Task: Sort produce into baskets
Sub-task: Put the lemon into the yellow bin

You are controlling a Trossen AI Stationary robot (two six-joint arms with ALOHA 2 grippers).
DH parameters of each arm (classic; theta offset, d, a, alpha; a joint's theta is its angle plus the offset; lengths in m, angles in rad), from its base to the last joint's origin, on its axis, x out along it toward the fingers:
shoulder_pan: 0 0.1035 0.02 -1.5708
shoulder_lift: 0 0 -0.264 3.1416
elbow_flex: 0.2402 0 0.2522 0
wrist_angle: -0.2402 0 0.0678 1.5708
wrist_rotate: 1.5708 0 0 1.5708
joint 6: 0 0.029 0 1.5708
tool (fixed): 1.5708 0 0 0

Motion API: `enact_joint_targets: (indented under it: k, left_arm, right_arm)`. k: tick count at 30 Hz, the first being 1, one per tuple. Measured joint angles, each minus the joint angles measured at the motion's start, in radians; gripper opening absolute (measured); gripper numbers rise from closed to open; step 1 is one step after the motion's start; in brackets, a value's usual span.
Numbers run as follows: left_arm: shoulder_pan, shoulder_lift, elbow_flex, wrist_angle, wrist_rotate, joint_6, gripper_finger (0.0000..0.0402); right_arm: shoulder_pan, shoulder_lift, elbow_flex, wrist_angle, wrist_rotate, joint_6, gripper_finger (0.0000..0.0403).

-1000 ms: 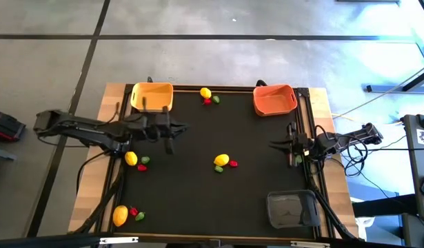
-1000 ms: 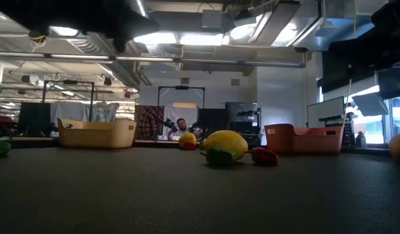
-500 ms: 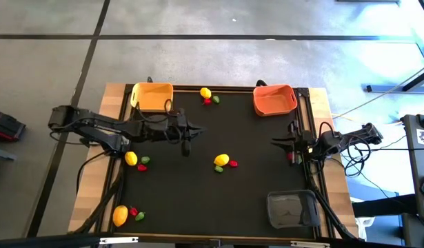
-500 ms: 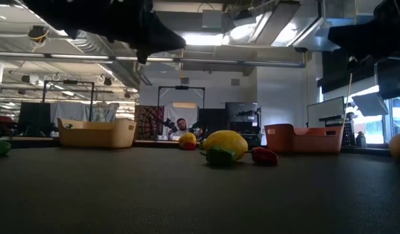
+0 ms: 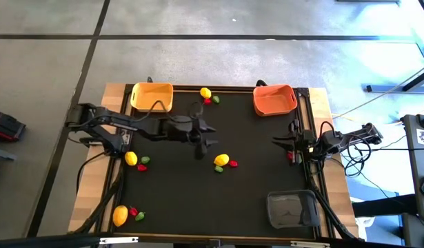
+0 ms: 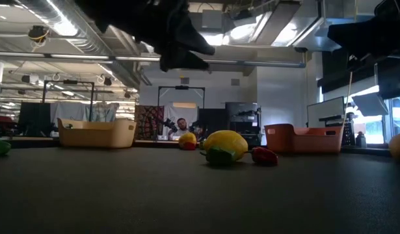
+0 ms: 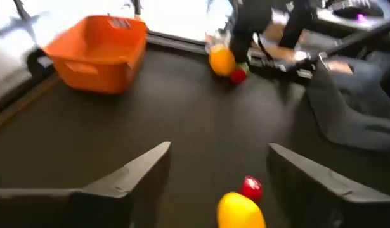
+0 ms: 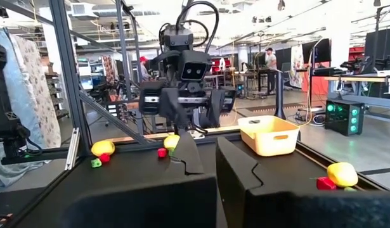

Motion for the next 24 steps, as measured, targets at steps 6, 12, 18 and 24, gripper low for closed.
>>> enact_joint_targets:
  k: [6,12,18,24]
  left_arm:
    - [-0.038,0.108,0.118,-0.130,0.024,-0.057,0.0289]
    - [-0.059,0.212,0.176,-0.173,0.024,-0.094,0.0290]
    - [-0.065,0.278,0.195,-0.207,0.024,-0.111,0.0290]
    - [-0.065,0.321,0.195,-0.210,0.024,-0.123,0.0290]
  right_arm:
    - [0.000,0.000,0.000,-0.002,0.054,-0.002,0.0001]
    - [0.000,0.000,0.000,-0.006,0.079,-0.002,0.0001]
    - [0.000,0.000,0.000,-0.013,0.079,-0.002,0.0001]
    - [0.000,0.000,0.000,-0.013,0.079,-0.002,0.0001]
